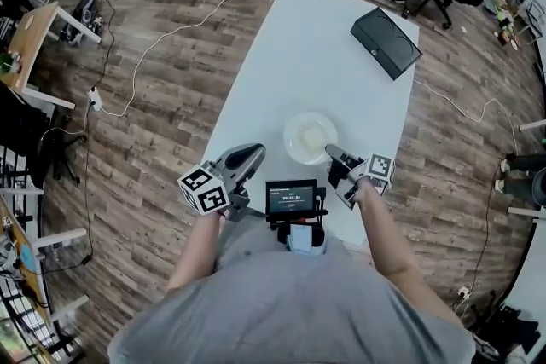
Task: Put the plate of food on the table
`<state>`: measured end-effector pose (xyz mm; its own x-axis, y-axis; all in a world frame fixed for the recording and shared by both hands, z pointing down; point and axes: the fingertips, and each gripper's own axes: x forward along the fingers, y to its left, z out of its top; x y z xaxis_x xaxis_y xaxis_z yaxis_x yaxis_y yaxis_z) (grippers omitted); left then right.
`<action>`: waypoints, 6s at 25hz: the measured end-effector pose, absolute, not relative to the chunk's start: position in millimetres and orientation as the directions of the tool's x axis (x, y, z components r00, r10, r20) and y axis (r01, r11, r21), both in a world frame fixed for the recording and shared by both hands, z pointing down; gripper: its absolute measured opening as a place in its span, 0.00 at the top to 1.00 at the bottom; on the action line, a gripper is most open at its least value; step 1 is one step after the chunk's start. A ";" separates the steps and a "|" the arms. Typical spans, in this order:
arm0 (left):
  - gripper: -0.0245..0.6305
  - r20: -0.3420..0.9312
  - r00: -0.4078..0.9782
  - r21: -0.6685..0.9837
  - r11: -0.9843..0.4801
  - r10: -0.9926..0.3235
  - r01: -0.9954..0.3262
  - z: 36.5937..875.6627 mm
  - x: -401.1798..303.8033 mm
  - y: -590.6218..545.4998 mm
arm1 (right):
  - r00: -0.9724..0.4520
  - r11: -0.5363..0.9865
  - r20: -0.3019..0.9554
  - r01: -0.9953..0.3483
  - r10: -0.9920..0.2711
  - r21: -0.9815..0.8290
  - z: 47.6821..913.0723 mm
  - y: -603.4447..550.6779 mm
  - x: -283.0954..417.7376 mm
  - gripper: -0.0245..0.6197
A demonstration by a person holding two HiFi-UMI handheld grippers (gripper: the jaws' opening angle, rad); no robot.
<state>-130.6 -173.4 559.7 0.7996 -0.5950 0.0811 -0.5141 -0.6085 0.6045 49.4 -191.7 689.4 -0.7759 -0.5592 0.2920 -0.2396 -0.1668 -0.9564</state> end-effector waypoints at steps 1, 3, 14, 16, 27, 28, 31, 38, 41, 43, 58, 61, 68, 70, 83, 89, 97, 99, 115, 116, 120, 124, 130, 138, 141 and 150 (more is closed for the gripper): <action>0.93 0.081 0.796 0.605 -0.605 -0.600 -0.518 560.0 -131.5 -173.9 | -0.776 -0.169 0.293 -0.240 -0.559 -0.956 694.5 -194.0 46.8 0.91; 0.93 0.079 0.791 0.607 -0.600 -0.607 -0.521 560.6 -132.0 -175.5 | -0.779 -0.174 0.291 -0.234 -0.555 -0.957 701.4 -199.2 40.2 0.91; 0.93 0.099 0.774 0.612 -0.575 -0.625 -0.543 568.4 -132.1 -179.0 | -0.796 -0.203 0.322 -0.253 -0.512 -0.946 727.2 -217.2 10.9 0.91; 0.93 0.109 0.771 0.609 -0.571 -0.627 -0.551 570.1 -132.7 -177.5 | -0.797 -0.200 0.324 -0.257 -0.510 -0.946 732.2 -220.6 8.1 0.91; 0.93 0.119 0.738 0.606 -0.541 -0.664 -0.584 575.5 -143.4 -173.3 | -0.796 -0.192 0.366 -0.311 -0.482 -0.931 747.8 -233.8 3.1 0.91; 0.93 0.117 0.737 0.607 -0.540 -0.665 -0.583 576.0 -143.7 -172.7 | -0.795 -0.191 0.371 -0.319 -0.480 -0.929 748.5 -234.1 2.9 0.91; 0.93 0.113 0.740 0.609 -0.542 -0.663 -0.579 576.7 -141.4 -172.3 | -0.791 -0.182 0.389 -0.344 -0.472 -0.921 752.3 -236.1 3.7 0.91; 0.93 0.111 0.746 0.609 -0.548 -0.657 -0.573 576.2 -137.0 -171.4 | -0.758 -0.200 0.417 -0.367 -0.503 -0.909 749.9 -243.3 7.1 0.90; 0.93 0.110 0.744 0.608 -0.547 -0.659 -0.575 576.8 -137.2 -170.1 | -0.728 -0.201 0.448 -0.406 -0.518 -0.892 752.1 -245.9 11.3 0.90; 0.93 0.110 0.742 0.608 -0.547 -0.661 -0.576 576.2 -138.0 -170.4 | -0.711 -0.185 0.483 -0.458 -0.510 -0.869 753.0 -246.5 11.9 0.90; 0.93 0.086 0.751 0.606 -0.564 -0.655 -0.561 573.2 -138.3 -175.2 | -0.601 -0.093 0.665 -0.707 -0.443 -0.701 757.7 -246.1 25.3 0.88; 0.93 0.083 0.754 0.608 -0.566 -0.652 -0.556 572.3 -138.0 -175.8 | -0.599 -0.084 0.665 -0.712 -0.446 -0.698 754.0 -244.5 28.3 0.88; 0.93 0.072 0.772 0.612 -0.584 -0.631 -0.534 568.5 -135.8 -177.5 | -0.659 -0.002 0.596 -0.670 -0.458 -0.742 723.1 -233.6 16.8 0.88; 0.93 0.069 0.777 0.611 -0.589 -0.625 -0.528 567.5 -135.1 -177.5 | -0.672 0.026 0.576 -0.661 -0.466 -0.750 712.6 -228.4 14.7 0.88; 0.93 0.062 0.813 0.612 -0.621 -0.580 -0.490 563.2 -133.2 -180.7 | -0.697 0.228 0.482 -0.666 -0.531 -0.711 653.6 -194.0 21.6 0.88; 0.93 0.055 0.821 0.611 -0.632 -0.568 -0.478 561.4 -133.1 -182.1 | -0.732 0.460 0.372 -0.661 -0.571 -0.593 607.4 -178.6 19.2 0.88; 0.93 0.044 0.857 0.632 -0.649 -0.514 -0.422 563.2 -123.5 -173.2 | -0.750 0.643 0.235 -0.655 -0.619 -0.396 562.3 -162.0 18.5 0.88; 0.93 0.031 0.868 0.652 -0.648 -0.496 -0.393 561.9 -120.5 -169.6 | -0.749 0.670 0.233 -0.661 -0.621 -0.338 558.8 -155.6 18.2 0.88; 0.93 0.141 0.901 0.525 -0.740 -0.411 -0.420 573.7 -99.7 -157.5 | -0.707 0.664 0.302 -0.706 -0.640 -0.246 578.0 -147.8 29.9 0.88; 0.93 0.149 0.902 0.518 -0.745 -0.405 -0.420 574.9 -98.3 -156.8 | -0.706 0.665 0.306 -0.706 -0.639 -0.242 579.1 -148.2 30.7 0.88; 0.93 0.183 0.909 0.503 -0.759 -0.374 -0.414 579.4 -92.0 -152.6 | -0.700 0.660 0.314 -0.712 -0.641 -0.240 578.9 -149.4 35.7 0.88; 0.93 0.198 0.907 0.498 -0.759 -0.371 -0.419 581.8 -89.8 -148.3 | -0.686 0.647 0.334 -0.725 -0.646 -0.238 580.6 -146.2 40.7 0.89; 0.93 0.194 0.902 0.490 -0.759 -0.385 -0.429 582.1 -90.4 -150.9 | -0.682 0.653 0.364 -0.725 -0.634 -0.219 583.6 -143.2 40.9 0.92; 0.93 0.181 0.899 0.494 -0.753 -0.400 -0.434 582.4 -92.8 -151.4 | -0.683 0.660 0.375 -0.721 -0.626 -0.210 582.6 -141.3 37.9 0.92; 0.93 0.170 0.899 0.504 -0.748 -0.405 -0.432 581.4 -93.1 -152.3 | -0.679 0.656 0.380 -0.725 -0.628 -0.212 582.4 -141.0 39.1 0.92; 0.93 0.169 0.901 0.511 -0.746 -0.399 -0.426 584.2 -89.8 -151.7 | -0.680 0.657 0.385 -0.724 -0.624 -0.211 584.8 -139.1 39.7 0.92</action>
<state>-89.8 -151.7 584.2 0.9011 -0.3994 0.1687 -0.4264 -0.7460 0.5115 39.7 -139.1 584.8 -0.6796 -0.6244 0.3850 -0.7236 0.6571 -0.2115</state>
